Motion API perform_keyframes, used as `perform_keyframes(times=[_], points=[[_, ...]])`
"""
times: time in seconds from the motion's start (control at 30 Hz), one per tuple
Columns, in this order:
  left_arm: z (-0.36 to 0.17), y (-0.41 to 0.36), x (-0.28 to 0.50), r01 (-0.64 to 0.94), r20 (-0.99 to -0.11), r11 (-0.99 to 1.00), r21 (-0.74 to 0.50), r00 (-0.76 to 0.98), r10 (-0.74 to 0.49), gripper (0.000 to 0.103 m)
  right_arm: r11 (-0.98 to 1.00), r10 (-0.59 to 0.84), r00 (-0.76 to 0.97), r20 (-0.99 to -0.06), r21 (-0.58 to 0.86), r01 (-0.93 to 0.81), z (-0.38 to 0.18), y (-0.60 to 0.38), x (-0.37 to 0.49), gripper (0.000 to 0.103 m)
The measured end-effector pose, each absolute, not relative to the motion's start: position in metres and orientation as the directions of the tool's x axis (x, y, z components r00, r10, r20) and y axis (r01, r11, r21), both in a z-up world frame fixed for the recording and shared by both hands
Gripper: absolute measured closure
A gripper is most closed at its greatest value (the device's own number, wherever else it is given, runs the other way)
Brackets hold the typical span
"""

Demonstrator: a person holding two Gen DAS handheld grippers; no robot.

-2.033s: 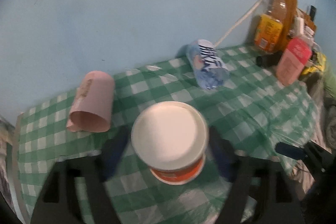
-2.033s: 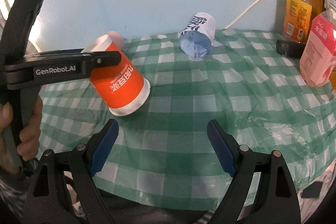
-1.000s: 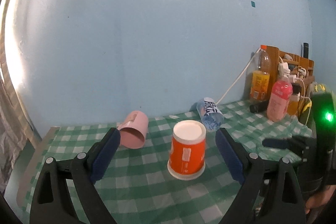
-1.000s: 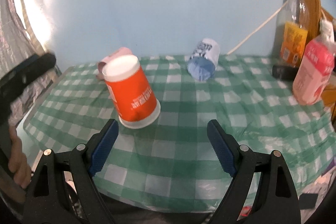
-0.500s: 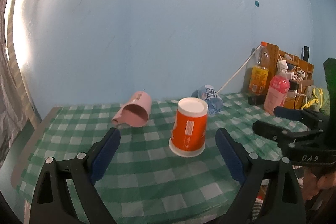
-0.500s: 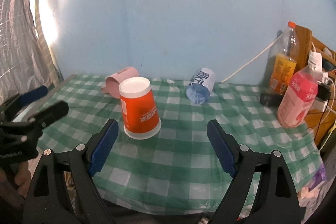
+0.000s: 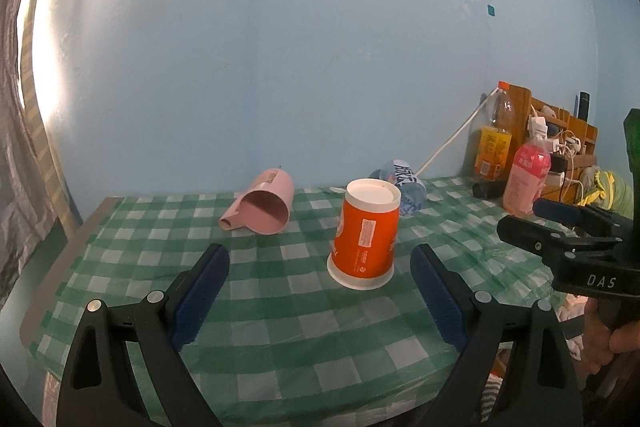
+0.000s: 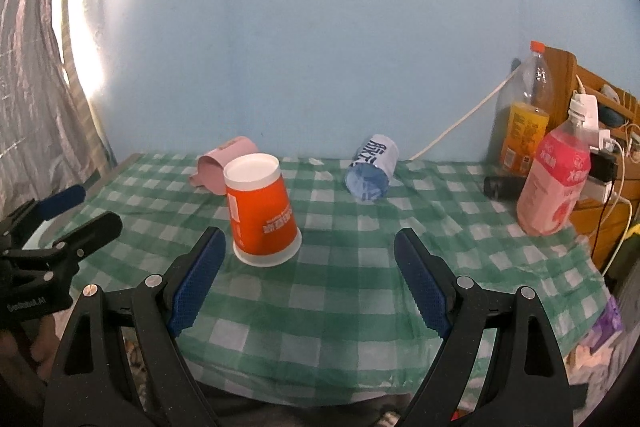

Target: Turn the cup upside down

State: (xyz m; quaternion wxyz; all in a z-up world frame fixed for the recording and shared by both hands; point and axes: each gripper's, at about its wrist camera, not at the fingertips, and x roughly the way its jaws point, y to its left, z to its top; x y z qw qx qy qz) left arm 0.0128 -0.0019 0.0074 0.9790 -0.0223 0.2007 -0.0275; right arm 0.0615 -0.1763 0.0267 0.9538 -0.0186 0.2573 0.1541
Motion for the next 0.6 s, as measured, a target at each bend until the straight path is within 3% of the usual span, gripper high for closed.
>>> perform_keyframes(times=[0.6], points=[[0.0089,-0.0021,0.0116,0.042,-0.412,0.997,-0.065,0.909,-0.065,0.01,0.954,0.284,0.82,-0.496,0.06,-0.294,0.0273,-0.1793,0.062,0.017]])
